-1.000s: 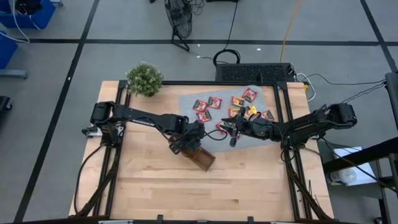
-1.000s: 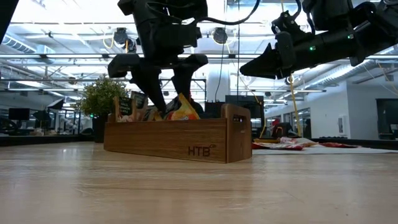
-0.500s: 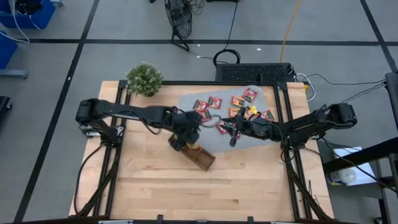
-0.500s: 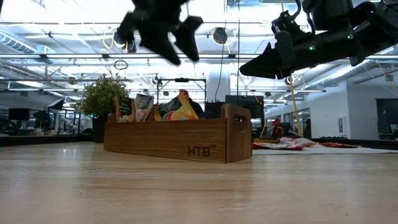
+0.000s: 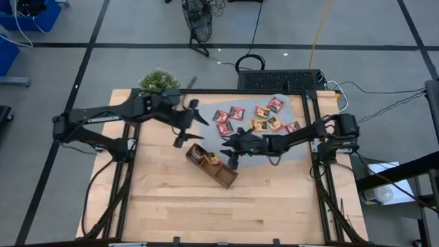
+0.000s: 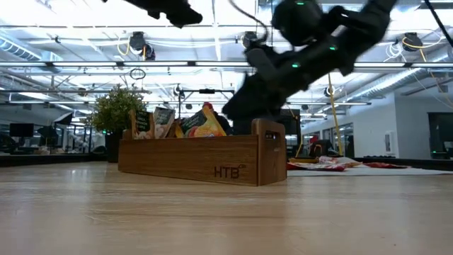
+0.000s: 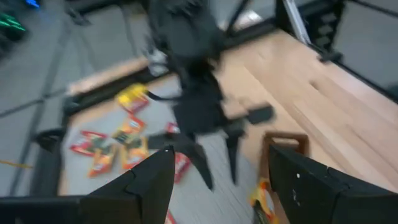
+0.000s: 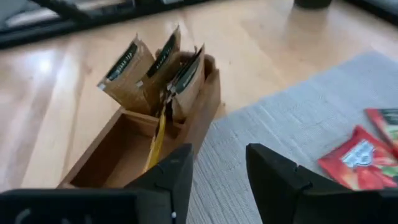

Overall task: Pick & Place Tea
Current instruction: Put the yellow tea bag into the middle section of the wooden organizer

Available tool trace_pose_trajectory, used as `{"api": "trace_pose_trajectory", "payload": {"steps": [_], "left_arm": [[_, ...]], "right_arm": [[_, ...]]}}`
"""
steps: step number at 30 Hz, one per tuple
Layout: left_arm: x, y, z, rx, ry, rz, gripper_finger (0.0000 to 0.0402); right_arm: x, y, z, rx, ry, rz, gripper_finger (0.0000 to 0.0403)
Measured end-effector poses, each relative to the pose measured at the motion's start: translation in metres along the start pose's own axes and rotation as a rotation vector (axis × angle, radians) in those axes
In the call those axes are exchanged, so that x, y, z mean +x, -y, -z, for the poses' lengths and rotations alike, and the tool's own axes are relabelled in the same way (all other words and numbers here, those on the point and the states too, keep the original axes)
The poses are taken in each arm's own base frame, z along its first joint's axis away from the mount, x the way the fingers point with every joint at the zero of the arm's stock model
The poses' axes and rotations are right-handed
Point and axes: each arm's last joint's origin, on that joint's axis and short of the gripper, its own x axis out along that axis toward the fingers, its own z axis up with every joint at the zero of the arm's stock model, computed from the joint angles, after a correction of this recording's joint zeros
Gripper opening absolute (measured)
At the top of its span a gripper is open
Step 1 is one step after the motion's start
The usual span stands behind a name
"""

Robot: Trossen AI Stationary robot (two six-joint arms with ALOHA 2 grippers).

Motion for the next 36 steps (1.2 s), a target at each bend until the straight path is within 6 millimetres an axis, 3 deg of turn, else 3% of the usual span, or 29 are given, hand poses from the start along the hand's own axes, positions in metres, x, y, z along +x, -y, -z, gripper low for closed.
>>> {"api": "trace_pose_trajectory", "payload": {"steps": [4, 12, 20, 29, 36], "left_arm": [[-0.015, 0.010, 0.019, -0.016, 0.067, -0.090, 0.0253], [-0.034, 0.029, 0.046, 0.018, 0.160, -0.164, 0.0253], [-0.041, 0.033, 0.049, 0.037, 0.185, -0.217, 0.0253], [-0.041, 0.030, 0.049, 0.043, 0.176, -0.262, 0.0253], [-0.041, 0.028, 0.050, 0.039, 0.165, -0.280, 0.0253]], "right_arm": [[0.011, -0.006, -0.008, 0.040, -0.055, -0.028, 0.0145], [0.011, -0.013, -0.013, 0.142, -0.038, -0.106, 0.0145], [0.011, -0.016, -0.014, 0.163, -0.020, -0.115, 0.0150], [0.025, -0.016, -0.002, 0.150, -0.025, -0.145, 0.0148], [0.024, -0.019, -0.003, 0.125, -0.003, -0.159, 0.0119]]}}
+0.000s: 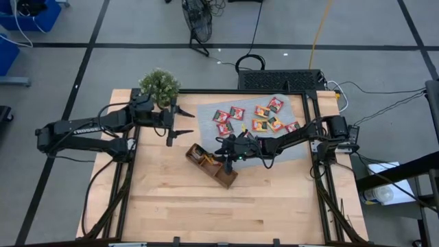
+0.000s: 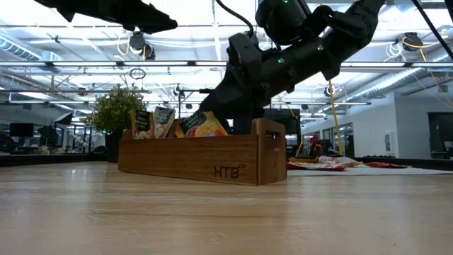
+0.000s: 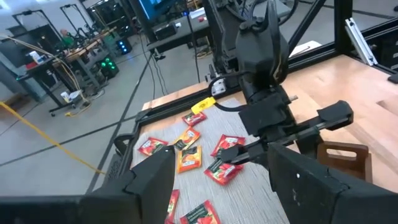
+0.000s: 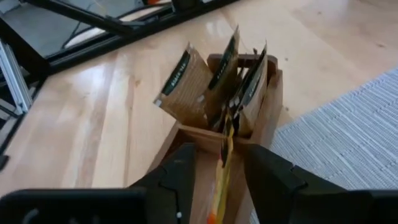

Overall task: Pick & Place Tea
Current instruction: Put the yellow tea bag into the middle section of the wooden organizer

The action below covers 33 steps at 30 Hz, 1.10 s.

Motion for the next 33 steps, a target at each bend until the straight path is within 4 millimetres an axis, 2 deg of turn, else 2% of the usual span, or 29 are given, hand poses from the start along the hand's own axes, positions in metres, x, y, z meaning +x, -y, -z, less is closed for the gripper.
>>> {"api": "trace_pose_trajectory", "payload": {"steps": [15, 22, 26, 33], "left_arm": [[0.000, 0.000, 0.000, 0.001, -0.003, -0.007, 0.0253], [0.000, 0.000, 0.000, -0.004, -0.003, -0.007, 0.0253], [0.000, 0.000, 0.000, -0.005, -0.004, -0.007, 0.0253], [0.000, 0.000, 0.000, -0.013, -0.004, -0.010, 0.0253]], "right_arm": [[0.000, 0.000, -0.002, -0.084, 0.023, -0.007, 0.0006], [0.000, -0.001, -0.004, -0.125, 0.042, 0.003, 0.0001], [-0.003, -0.016, 0.000, -0.178, 0.084, 0.076, 0.0001], [-0.010, -0.060, 0.019, -0.230, 0.238, 0.298, 0.0000]]}}
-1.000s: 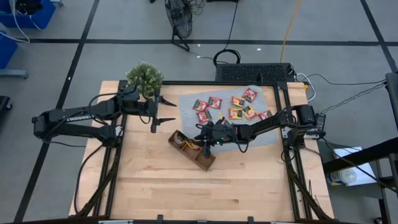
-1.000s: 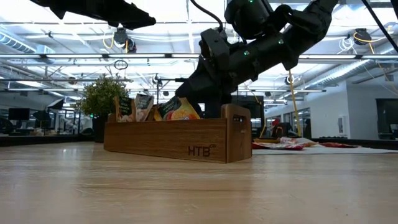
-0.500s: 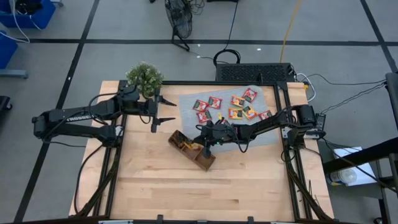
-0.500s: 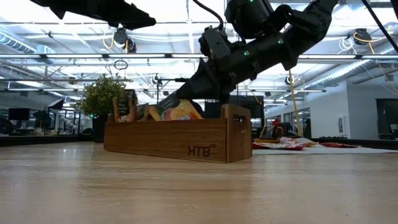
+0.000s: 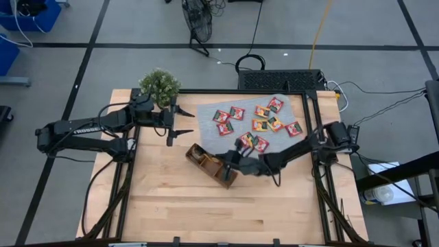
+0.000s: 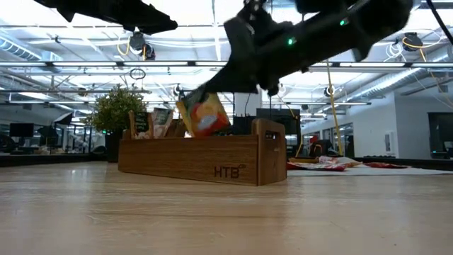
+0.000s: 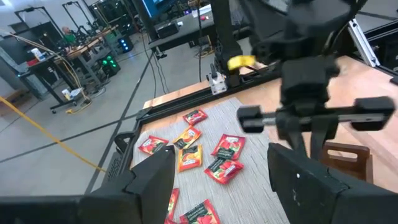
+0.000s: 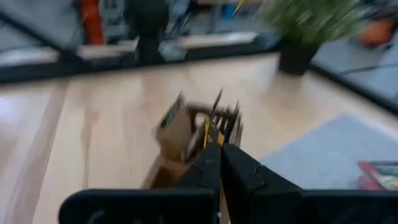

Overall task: Pick & Place Tea
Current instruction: Put the yellow tea bag into the middle section of the wooden organizer

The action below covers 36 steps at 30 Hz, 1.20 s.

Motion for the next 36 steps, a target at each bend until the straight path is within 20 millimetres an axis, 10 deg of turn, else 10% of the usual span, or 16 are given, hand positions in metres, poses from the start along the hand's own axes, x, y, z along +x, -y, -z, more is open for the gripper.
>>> {"api": "trace_pose_trajectory", "payload": {"steps": [13, 36], "left_arm": [[0.000, -0.003, -0.004, -0.060, 0.024, -0.062, 0.0253], [0.000, -0.005, -0.003, -0.077, 0.001, -0.130, 0.0253]], "right_arm": [[0.018, -0.033, 0.074, 0.022, 0.211, 0.345, 0.0000], [0.024, -0.064, 0.073, -0.238, 0.172, 0.435, 0.0052]]}}
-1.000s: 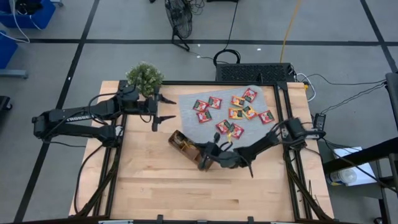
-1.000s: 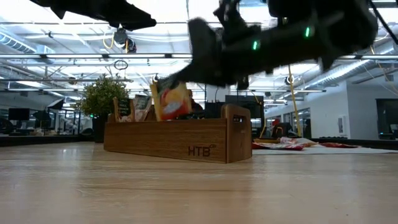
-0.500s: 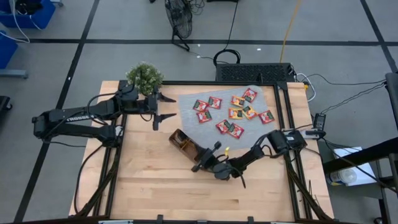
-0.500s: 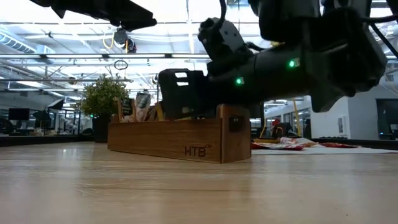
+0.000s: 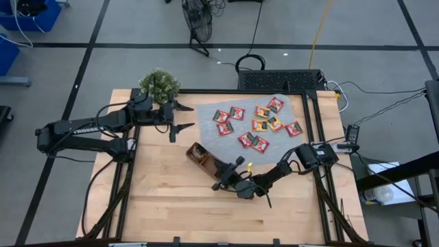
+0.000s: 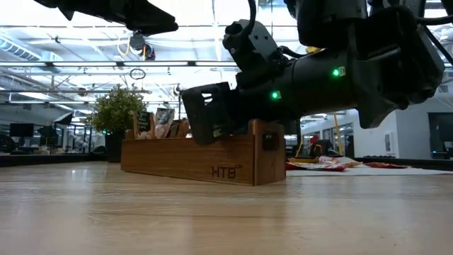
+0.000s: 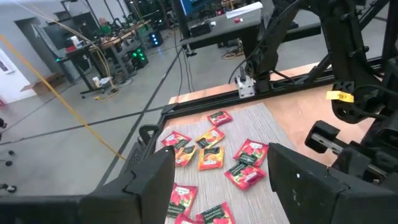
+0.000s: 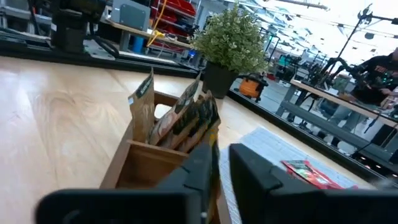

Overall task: Pick & Place Tea
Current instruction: Put the yellow tea bag into the middle section of the wooden organizer

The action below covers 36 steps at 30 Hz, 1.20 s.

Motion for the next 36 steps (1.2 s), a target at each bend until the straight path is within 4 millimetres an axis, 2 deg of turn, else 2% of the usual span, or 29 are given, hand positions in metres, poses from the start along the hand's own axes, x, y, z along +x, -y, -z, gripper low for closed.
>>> {"api": "trace_pose_trajectory", "payload": {"steps": [6, 10, 17, 22, 29, 36], "left_arm": [[0.000, 0.000, 0.000, 0.000, -0.003, -0.006, 0.0253], [0.000, 0.000, 0.001, -0.001, -0.012, -0.003, 0.0253], [0.000, 0.000, 0.001, -0.001, -0.012, -0.003, 0.0253], [0.000, 0.000, 0.002, -0.002, -0.017, -0.001, 0.0253], [0.000, 0.001, 0.003, -0.005, -0.028, 0.003, 0.0253], [0.000, 0.001, 0.002, -0.005, -0.027, 0.004, 0.0253]], "right_arm": [[0.000, 0.006, -0.004, -0.038, -0.030, 0.148, 0.0129], [-0.001, 0.011, -0.021, -0.055, -0.023, 0.159, 0.0158], [-0.003, 0.024, -0.057, -0.073, -0.003, 0.162, 0.0173], [-0.007, 0.039, -0.072, -0.135, -0.011, 0.167, 0.0170], [-0.022, 0.084, -0.093, -0.163, -0.043, 0.212, 0.0160], [-0.035, 0.155, -0.104, -0.055, -0.055, 0.196, 0.0147]]}}
